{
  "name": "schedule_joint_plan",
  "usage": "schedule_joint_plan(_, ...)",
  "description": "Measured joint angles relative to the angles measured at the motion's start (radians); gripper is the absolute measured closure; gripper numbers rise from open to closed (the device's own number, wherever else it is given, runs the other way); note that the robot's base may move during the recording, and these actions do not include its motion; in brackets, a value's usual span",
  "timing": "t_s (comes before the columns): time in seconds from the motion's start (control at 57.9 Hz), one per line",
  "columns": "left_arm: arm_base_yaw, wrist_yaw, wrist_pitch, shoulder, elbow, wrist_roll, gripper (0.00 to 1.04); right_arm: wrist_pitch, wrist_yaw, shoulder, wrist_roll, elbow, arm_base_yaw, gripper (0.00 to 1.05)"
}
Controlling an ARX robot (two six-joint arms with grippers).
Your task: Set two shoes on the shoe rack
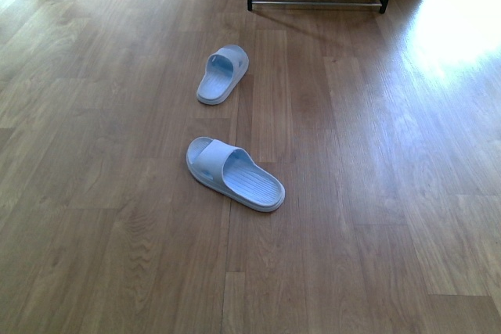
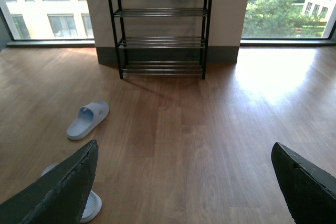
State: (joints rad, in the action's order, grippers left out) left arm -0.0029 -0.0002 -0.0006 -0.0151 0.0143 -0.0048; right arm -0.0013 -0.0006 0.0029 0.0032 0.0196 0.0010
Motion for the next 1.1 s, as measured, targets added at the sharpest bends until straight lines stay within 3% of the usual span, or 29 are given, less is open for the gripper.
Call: schedule_joint_plan(1.105, 0.0, 0.002, 0.0, 0.0, 0.0, 0.0, 0.09, 0.0, 0.004, 0.0, 0.0, 0.0, 0.0, 0.09)
